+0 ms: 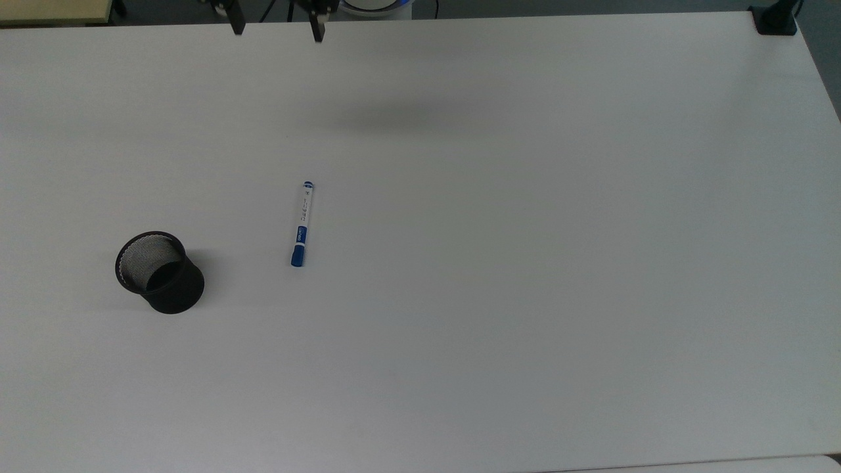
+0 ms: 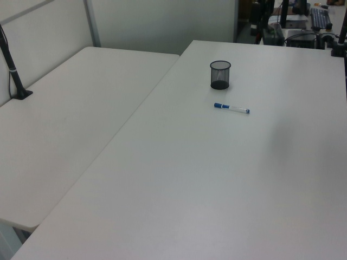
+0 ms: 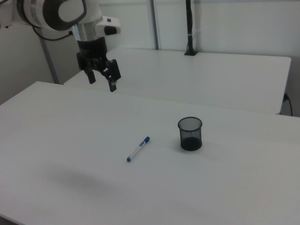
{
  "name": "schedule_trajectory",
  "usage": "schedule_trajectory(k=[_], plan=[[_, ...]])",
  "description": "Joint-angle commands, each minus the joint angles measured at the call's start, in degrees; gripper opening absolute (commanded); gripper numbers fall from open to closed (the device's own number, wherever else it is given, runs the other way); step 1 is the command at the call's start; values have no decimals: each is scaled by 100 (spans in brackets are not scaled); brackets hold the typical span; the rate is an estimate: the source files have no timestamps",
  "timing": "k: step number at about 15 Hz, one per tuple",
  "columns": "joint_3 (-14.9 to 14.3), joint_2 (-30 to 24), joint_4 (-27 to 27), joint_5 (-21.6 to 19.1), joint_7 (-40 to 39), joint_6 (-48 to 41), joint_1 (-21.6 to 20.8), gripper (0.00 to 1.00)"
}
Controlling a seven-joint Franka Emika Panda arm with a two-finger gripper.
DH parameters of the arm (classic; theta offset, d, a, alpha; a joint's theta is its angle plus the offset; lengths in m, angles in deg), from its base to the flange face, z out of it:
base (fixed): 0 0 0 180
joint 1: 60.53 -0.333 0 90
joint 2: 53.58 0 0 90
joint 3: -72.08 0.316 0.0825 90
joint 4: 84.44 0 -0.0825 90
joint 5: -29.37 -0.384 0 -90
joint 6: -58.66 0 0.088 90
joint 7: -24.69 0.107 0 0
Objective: Remove the marker
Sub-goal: 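Open the gripper, release the marker, and raise the arm away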
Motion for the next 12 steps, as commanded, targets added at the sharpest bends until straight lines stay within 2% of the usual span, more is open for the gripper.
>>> schedule_trajectory(k=[1, 7, 12], plan=[[-49, -233, -233, 31, 80, -253, -95, 100], [-58, -163, -198, 206, -527, 203, -25, 100], [-50, -189, -224, 408, -466, 397, -34, 100]])
